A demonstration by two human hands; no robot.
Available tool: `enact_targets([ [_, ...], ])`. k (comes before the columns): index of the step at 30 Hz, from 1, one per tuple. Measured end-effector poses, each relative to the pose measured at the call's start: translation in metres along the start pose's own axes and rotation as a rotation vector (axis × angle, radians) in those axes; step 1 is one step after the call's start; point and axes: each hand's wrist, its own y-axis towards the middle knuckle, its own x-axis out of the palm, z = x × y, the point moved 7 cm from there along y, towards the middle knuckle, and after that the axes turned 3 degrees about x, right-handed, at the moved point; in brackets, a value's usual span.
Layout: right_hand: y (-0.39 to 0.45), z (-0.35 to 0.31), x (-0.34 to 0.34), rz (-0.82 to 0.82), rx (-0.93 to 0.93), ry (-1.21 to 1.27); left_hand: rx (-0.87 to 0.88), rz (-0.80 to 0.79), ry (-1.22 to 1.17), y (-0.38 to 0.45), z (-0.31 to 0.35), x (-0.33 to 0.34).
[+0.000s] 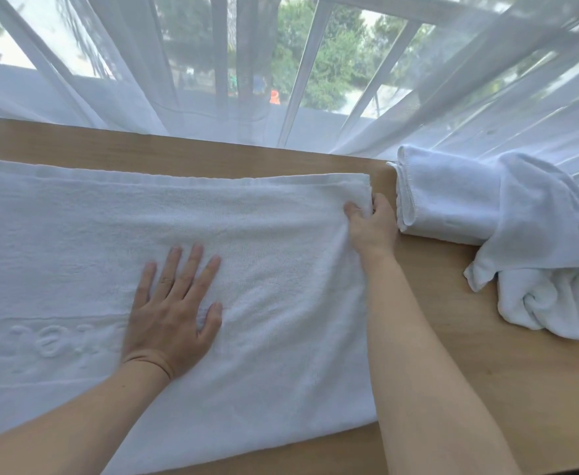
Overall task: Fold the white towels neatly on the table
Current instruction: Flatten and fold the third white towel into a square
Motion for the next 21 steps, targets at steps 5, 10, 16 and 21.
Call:
enact_targets([
  [5, -0.061, -0.016, 0.018, 0.354, -0.278, -0.399, 0.001, -0.010, 0.006, 0.001, 0.001, 0.001],
  [10, -0.159, 0.000, 0.101, -0.108, -0.639, -0.620, 0.000, -0.014, 0.012, -0.001, 0.001, 0.002],
  [16, -0.080, 0.026, 0.072, -0.122, -0.473, -0.795, 0.005, -0.011, 0.006, 0.001, 0.000, 0.005],
  [21, -0.050, 0.022, 0.060, -0.067, -0.283, -0.807, 0.003, -0.010, -0.007, 0.000, -0.001, 0.005],
])
